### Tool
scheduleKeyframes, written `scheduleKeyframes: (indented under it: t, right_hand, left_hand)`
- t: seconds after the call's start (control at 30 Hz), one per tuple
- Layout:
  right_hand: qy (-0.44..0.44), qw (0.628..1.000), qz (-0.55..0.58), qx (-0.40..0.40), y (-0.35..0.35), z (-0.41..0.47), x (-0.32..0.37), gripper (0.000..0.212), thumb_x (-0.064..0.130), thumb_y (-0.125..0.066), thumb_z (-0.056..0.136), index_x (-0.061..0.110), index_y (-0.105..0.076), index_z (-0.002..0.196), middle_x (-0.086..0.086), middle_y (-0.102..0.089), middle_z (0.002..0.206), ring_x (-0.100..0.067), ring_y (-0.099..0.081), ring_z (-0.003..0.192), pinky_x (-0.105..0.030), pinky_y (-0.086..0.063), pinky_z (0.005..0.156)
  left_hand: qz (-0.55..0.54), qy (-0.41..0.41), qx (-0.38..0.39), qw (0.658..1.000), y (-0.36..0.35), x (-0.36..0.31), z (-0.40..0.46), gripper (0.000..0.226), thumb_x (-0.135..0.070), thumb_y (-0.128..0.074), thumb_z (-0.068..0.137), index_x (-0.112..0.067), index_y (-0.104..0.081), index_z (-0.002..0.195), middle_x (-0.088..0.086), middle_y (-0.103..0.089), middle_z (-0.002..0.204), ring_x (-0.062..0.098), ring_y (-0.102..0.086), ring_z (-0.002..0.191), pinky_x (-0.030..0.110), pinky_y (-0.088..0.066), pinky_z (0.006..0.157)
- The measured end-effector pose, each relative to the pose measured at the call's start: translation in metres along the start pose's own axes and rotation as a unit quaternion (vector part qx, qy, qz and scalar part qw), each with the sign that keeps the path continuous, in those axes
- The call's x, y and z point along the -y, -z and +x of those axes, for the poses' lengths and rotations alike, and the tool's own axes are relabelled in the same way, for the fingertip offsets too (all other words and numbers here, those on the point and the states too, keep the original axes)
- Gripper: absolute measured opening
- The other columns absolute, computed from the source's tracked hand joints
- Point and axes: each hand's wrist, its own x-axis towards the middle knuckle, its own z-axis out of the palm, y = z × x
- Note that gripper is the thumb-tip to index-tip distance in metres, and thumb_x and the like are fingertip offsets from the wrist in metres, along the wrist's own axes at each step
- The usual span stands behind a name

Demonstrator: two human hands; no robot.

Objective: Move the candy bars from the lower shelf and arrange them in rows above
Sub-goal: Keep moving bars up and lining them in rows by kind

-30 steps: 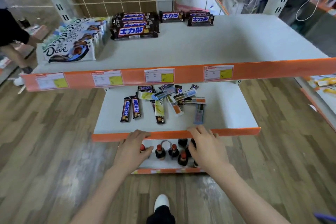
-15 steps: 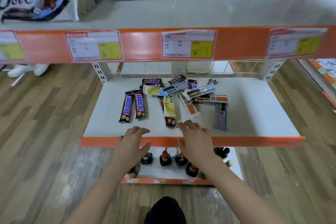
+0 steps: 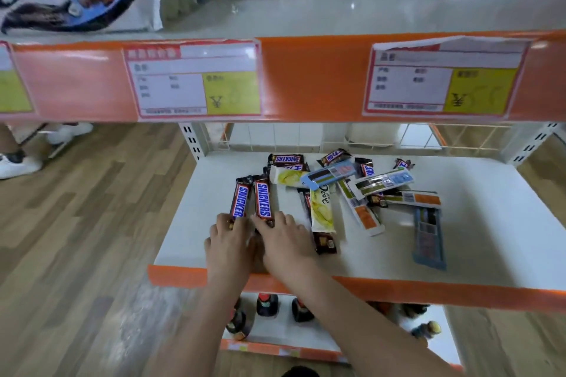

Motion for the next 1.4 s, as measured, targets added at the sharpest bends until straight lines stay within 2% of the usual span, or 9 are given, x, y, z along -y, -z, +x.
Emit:
scheduleKeyframes:
  t: [0.17,0.33,0.5,0.7,0.83,1.03,1.2,1.33,1.4]
  right_hand:
    - [-0.003,0.999,-0.002,-0.037,-0.002,0.003,0.0,0.048,0.013,-0.045,0.092,0.026,-0.03,0.136,-0.013,-0.042,0.13,-0.031,-0.043,0.117,-0.042,-0.039,0.091]
    - [-0.025,0.999,-0.003,-0.033,-0.001,-0.01,-0.004,0.043,0.013,-0.044,0.095,0.024,-0.032,0.135,-0.014,-0.041,0.13,-0.031,-0.042,0.119,-0.041,-0.035,0.097]
    - [-0.061,0.997,0.026,-0.03,0.005,-0.02,-0.013,0.033,0.01,-0.049,0.091,0.019,-0.04,0.121,-0.012,-0.046,0.121,-0.03,-0.049,0.111,-0.038,-0.039,0.091]
    - [-0.121,0.976,0.17,-0.062,0.01,-0.023,-0.028,0.032,0.025,-0.051,0.093,0.012,-0.037,0.118,-0.006,-0.062,0.098,-0.02,-0.062,0.081,-0.022,-0.041,0.052]
    - [-0.145,0.966,0.213,-0.04,0.013,-0.028,-0.041,0.02,0.023,-0.046,0.097,0.011,-0.042,0.112,-0.008,-0.064,0.107,-0.021,-0.064,0.091,-0.027,-0.051,0.067]
    - [-0.136,0.977,0.155,-0.054,0.01,-0.037,-0.051,0.012,0.029,-0.045,0.097,0.019,-0.045,0.103,0.004,-0.061,0.091,-0.013,-0.056,0.078,-0.021,-0.04,0.055]
    - [-0.129,0.983,0.113,-0.067,0.01,-0.031,-0.041,0.04,0.052,-0.048,0.091,0.017,-0.044,0.11,0.001,-0.064,0.103,-0.016,-0.063,0.089,-0.023,-0.042,0.062]
    - [-0.131,0.987,0.081,-0.053,0.016,-0.023,-0.043,0.033,0.043,-0.053,0.091,0.018,-0.048,0.113,0.0,-0.065,0.103,-0.018,-0.063,0.092,-0.025,-0.042,0.066]
    - [-0.145,0.987,0.053,-0.034,0.022,-0.019,-0.05,0.029,0.035,-0.055,0.091,0.019,-0.051,0.114,0.0,-0.065,0.104,-0.019,-0.063,0.093,-0.024,-0.04,0.065]
  left_hand:
    - [0.012,-0.04,-0.019,0.999,-0.008,0.0,0.001,0.024,-0.007,-0.079,0.061,-0.007,-0.061,0.077,0.015,-0.052,0.082,0.036,-0.054,0.067,0.04,-0.044,0.055]
    - [-0.021,-0.051,-0.049,0.997,-0.011,-0.005,-0.008,0.022,-0.01,-0.081,0.06,-0.011,-0.063,0.074,0.008,-0.051,0.078,0.031,-0.054,0.067,0.038,-0.04,0.066]
    - [-0.051,-0.067,-0.04,0.996,-0.01,-0.016,-0.016,0.024,-0.006,-0.08,0.054,-0.013,-0.061,0.066,0.006,-0.05,0.07,0.029,-0.053,0.056,0.031,-0.032,0.058]
    - [-0.188,-0.011,-0.03,0.982,-0.002,-0.016,-0.019,0.042,-0.02,-0.065,0.079,-0.012,-0.05,0.117,0.003,-0.064,0.083,0.025,-0.062,0.066,0.033,-0.042,0.059]
    - [-0.073,0.05,-0.021,0.996,0.001,-0.019,-0.026,0.039,-0.019,-0.061,0.08,-0.015,-0.05,0.118,-0.002,-0.066,0.08,0.026,-0.061,0.079,0.034,-0.031,0.07]
    - [-0.036,0.071,-0.033,0.996,-0.006,-0.023,-0.03,0.016,-0.015,-0.068,0.072,-0.011,-0.06,0.085,0.004,-0.061,0.075,0.03,-0.058,0.074,0.034,-0.028,0.066]
    - [-0.014,0.072,-0.03,0.997,-0.009,-0.027,-0.024,0.024,-0.035,-0.065,0.081,-0.014,-0.055,0.08,0.001,-0.06,0.076,0.026,-0.058,0.076,0.036,-0.034,0.067]
    - [-0.001,-0.032,-0.025,0.999,-0.011,-0.029,-0.026,0.014,-0.021,-0.073,0.075,-0.016,-0.06,0.075,0.002,-0.057,0.074,0.027,-0.058,0.069,0.032,-0.032,0.06]
    - [0.034,-0.086,-0.028,0.995,-0.009,-0.024,-0.022,0.027,-0.023,-0.079,0.064,-0.018,-0.061,0.083,0.003,-0.06,0.091,0.025,-0.059,0.076,0.033,-0.039,0.059]
